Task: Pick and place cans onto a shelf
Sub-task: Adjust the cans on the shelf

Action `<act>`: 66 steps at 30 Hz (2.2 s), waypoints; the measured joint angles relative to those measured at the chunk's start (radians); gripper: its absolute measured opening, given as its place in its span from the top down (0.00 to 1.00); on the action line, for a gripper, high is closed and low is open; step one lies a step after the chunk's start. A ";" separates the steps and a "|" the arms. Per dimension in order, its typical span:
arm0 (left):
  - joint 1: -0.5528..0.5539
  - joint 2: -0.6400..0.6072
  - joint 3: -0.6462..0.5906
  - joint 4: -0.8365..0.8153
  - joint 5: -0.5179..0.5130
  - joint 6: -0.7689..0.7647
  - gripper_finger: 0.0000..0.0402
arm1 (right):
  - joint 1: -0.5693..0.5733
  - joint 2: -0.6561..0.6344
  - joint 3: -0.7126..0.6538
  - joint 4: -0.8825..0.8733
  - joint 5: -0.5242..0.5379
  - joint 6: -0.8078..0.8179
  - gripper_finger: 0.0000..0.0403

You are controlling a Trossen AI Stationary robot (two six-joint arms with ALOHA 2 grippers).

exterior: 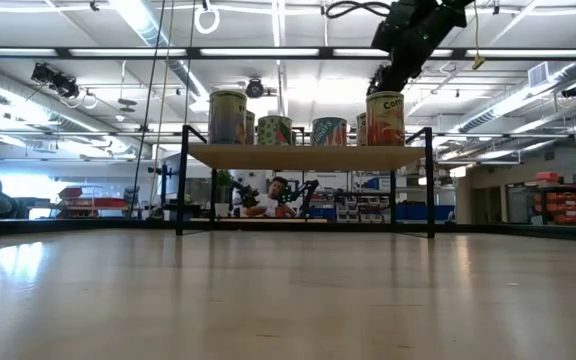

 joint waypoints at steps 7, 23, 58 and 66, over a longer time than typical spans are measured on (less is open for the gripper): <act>0.013 -0.001 0.000 -0.199 0.007 0.006 0.13 | 0.006 -0.009 0.002 0.006 0.050 -0.002 0.14; 0.169 0.103 0.000 -0.302 -0.036 0.113 0.13 | 0.357 -0.170 0.011 0.139 0.153 0.417 0.14; 0.310 0.704 0.533 -0.670 0.129 0.664 0.13 | 0.572 -0.192 0.011 0.165 0.427 0.689 0.14; 0.274 0.718 0.530 -0.652 0.009 0.681 0.13 | 0.572 -0.192 0.011 0.165 0.445 0.685 0.14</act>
